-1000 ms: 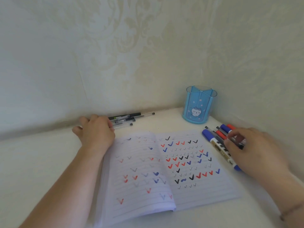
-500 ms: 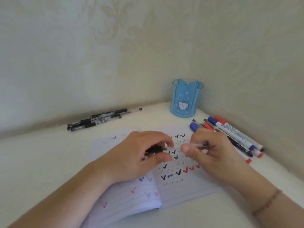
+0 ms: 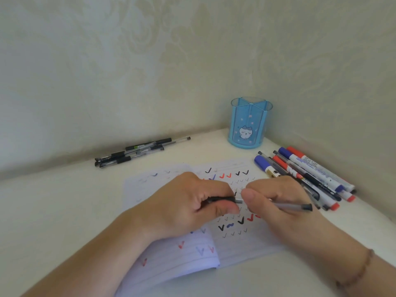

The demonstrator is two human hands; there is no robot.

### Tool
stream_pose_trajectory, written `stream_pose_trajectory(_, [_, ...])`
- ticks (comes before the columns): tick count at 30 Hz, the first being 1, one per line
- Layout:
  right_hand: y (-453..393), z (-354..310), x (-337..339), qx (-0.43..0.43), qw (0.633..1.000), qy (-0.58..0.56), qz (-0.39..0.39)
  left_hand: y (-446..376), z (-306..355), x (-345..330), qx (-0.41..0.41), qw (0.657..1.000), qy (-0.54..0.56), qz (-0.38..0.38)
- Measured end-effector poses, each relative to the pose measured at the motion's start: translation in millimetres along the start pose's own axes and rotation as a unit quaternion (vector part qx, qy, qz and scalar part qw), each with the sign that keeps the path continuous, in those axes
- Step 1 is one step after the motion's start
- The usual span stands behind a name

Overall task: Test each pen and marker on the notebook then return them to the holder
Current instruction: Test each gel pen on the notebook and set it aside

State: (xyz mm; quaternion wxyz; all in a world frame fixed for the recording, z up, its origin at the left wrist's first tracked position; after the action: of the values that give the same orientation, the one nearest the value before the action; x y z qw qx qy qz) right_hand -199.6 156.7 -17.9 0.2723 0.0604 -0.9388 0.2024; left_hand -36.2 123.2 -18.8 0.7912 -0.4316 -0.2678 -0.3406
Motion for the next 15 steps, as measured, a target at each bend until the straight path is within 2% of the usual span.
stream_pose_trajectory(4, [3.2, -3.0, 1.6, 0.057, 0.998, 0.039, 0.006, 0.9, -1.6, -0.5, 0.006, 0.998, 0.058, -0.002])
stream_pose_trajectory(7, [3.4, -1.3, 6.3, 0.044, 0.999, 0.004, 0.012, 1.8, -3.5, 3.6, 0.005, 0.998, 0.057, 0.028])
stream_pose_trajectory(9, [0.5, 3.3, 13.6, 0.014, 0.995, -0.092, 0.020, 3.6, -5.9, 7.9, 0.013, 0.999, 0.027, 0.037])
stream_pose_trajectory(12, [-5.6, 10.6, 22.7, -0.075, 0.964, -0.256, 0.006, 6.6, -13.4, 16.6, 0.037, 0.997, 0.015, 0.070])
stream_pose_trajectory(15, [-9.6, 13.5, 19.0, -0.162, 0.962, -0.221, -0.002, 8.6, -20.5, 23.2, 0.067, 0.988, 0.027, 0.134])
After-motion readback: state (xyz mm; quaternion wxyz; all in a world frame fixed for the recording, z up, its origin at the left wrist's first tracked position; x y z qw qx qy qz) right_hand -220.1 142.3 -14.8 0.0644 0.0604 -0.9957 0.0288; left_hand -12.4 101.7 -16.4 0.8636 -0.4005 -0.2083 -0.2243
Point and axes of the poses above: each hand's wrist, its own y-axis away from the middle knuckle, its own x-axis out of the back of the hand, z = x × y, the point moved 4 cm from there along -y, towards the middle knuckle, and after that the axes turned 12 degrees about -x, right-handed, at the moved point
